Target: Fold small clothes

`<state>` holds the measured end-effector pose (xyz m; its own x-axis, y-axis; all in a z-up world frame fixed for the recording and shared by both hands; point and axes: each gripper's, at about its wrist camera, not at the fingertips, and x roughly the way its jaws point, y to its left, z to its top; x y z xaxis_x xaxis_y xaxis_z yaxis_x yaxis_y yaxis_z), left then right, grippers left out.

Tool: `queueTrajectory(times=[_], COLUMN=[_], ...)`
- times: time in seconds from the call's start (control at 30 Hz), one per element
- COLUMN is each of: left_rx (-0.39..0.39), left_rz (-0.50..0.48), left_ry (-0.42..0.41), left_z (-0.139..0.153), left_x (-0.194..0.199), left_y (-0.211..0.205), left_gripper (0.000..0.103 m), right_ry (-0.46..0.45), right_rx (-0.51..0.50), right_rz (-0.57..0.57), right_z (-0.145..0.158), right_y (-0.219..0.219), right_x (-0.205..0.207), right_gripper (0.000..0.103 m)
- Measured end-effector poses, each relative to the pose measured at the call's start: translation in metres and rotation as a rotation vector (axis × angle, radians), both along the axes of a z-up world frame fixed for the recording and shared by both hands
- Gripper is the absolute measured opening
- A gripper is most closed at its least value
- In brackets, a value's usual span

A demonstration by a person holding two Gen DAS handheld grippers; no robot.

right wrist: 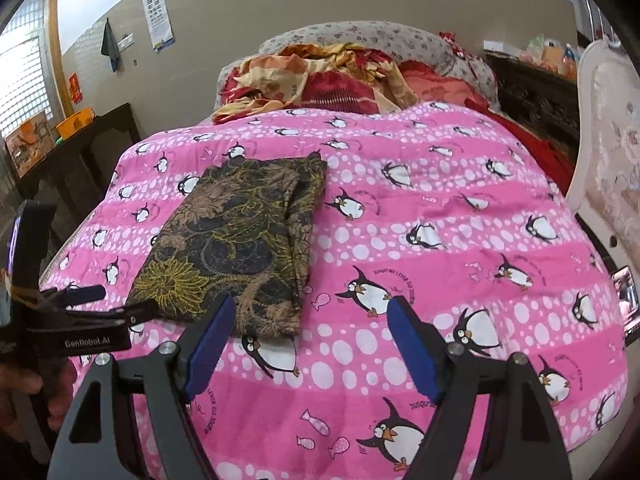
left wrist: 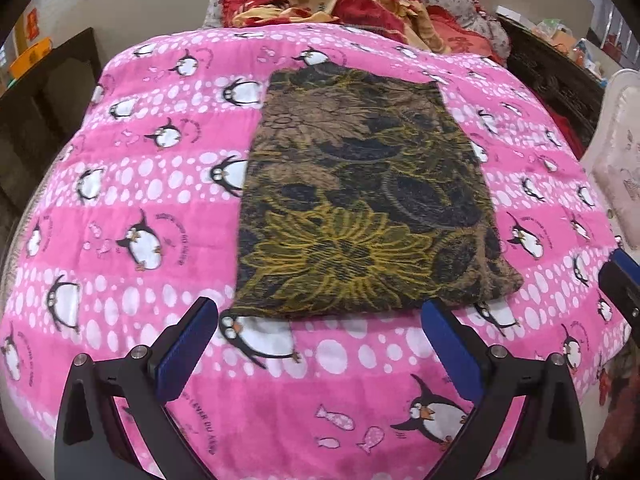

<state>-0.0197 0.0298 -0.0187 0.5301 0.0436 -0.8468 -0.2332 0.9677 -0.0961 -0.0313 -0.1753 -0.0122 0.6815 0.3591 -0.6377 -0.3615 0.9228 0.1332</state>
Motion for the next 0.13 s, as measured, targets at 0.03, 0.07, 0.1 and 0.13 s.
queueTrajectory(times=[0.03, 0.07, 0.1, 0.13], left_rx=[-0.019, -0.027, -0.029, -0.032], left_rz=[-0.012, -0.02, -0.028, -0.035], left_ry=[-0.021, -0.029, -0.034, -0.036], left_z=[0.0005, 0.0009, 0.0011, 0.0013], left_x=[-0.0011, -0.0012, -0.001, -0.0002], left_y=[-0.0017, -0.0033, -0.0053, -0.007], left_gripper=[0.086, 0.086, 0.086, 0.086], right_ry=[-0.002, -0.004, -0.007, -0.006], right_rx=[-0.003, -0.007, -0.011, -0.013], right_rz=[0.003, 0.006, 0.009, 0.011], right_z=[-0.0006, -0.0012, -0.0019, -0.0027], right_y=[0.0001, 0.0007, 0.0016, 0.0021], right_x=[0.0004, 0.0002, 0.0003, 0.0007], right_gripper=[0.081, 0.081, 0.081, 0.081])
